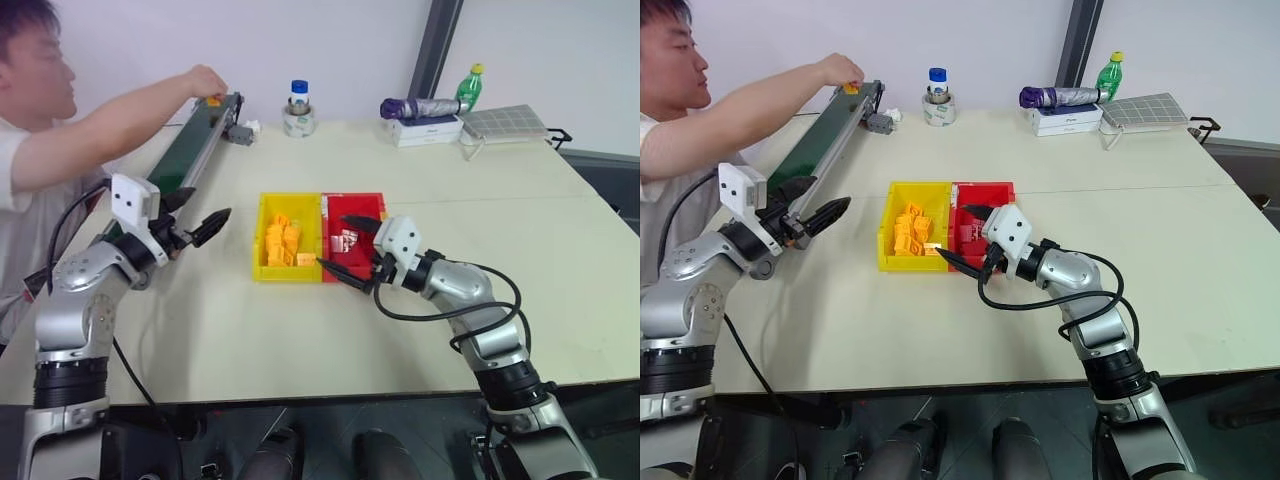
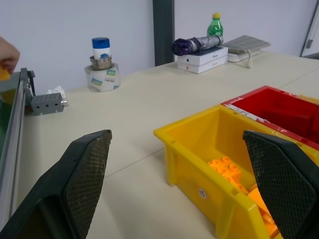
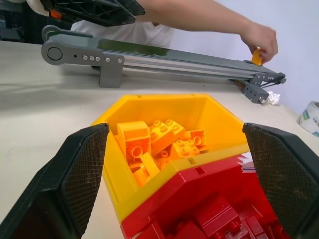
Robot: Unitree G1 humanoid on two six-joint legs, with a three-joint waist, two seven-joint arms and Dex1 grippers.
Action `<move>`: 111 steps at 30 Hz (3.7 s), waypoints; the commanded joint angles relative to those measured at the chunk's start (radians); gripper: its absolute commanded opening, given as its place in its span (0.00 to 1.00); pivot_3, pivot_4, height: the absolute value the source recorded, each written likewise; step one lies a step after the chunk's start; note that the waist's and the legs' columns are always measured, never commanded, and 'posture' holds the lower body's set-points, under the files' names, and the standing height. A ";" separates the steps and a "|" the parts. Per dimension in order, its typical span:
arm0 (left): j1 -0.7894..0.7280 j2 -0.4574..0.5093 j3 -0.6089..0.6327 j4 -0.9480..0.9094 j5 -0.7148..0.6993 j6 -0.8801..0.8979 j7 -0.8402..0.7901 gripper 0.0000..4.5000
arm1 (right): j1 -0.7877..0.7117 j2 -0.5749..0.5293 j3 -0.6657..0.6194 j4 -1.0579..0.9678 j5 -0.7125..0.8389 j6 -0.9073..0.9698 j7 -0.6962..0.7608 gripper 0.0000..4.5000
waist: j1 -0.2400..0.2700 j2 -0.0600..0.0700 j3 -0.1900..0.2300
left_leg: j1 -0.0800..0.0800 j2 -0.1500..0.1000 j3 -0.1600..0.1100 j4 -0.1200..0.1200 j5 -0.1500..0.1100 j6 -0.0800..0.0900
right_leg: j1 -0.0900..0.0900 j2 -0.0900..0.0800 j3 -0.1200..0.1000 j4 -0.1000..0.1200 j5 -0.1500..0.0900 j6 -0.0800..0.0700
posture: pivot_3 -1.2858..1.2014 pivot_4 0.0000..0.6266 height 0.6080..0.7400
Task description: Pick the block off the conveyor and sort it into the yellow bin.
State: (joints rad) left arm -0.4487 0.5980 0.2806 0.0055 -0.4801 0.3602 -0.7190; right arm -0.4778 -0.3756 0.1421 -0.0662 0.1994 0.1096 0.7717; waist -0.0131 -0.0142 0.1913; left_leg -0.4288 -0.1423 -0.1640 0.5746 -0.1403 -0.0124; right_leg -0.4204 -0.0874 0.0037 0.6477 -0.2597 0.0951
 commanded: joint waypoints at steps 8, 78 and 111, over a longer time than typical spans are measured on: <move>-0.032 -0.002 0.018 0.009 0.011 -0.069 0.021 0.99 | -0.023 0.001 -0.013 -0.012 0.002 -0.021 -0.002 1.00 | 0.001 0.000 0.000 | 0.000 0.000 0.000 0.000 0.000 0.000 | 0.000 0.000 0.000 0.000 0.000 0.000 | 0.52 0.24 1.00; 0.163 -0.103 0.160 -0.043 0.218 -0.105 0.559 0.99 | -0.008 0.012 -0.003 0.000 -0.002 -0.043 0.003 1.00 | 0.003 0.000 0.000 | 0.000 0.000 0.000 0.000 0.000 0.000 | 0.000 0.000 0.000 -0.001 0.000 0.000 | 0.52 0.24 1.00; -0.472 0.085 -0.014 0.808 0.313 -0.108 0.386 0.99 | 0.015 0.011 0.000 -0.042 -0.006 -0.012 -0.029 1.00 | -0.003 -0.001 0.000 | -0.001 0.000 -0.001 0.000 0.000 0.000 | 0.000 0.000 -0.003 0.000 0.002 0.005 | 0.52 0.24 1.00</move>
State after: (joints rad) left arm -0.9013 0.6664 0.2519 0.8259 -0.1759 0.2862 -0.3495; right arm -0.4593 -0.3688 0.1487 -0.0552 0.1885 0.1022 0.7506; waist -0.0157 -0.0148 0.1914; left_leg -0.4296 -0.1427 -0.1647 0.5744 -0.1401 -0.0125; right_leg -0.4208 -0.0872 0.0004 0.6474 -0.2571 0.1003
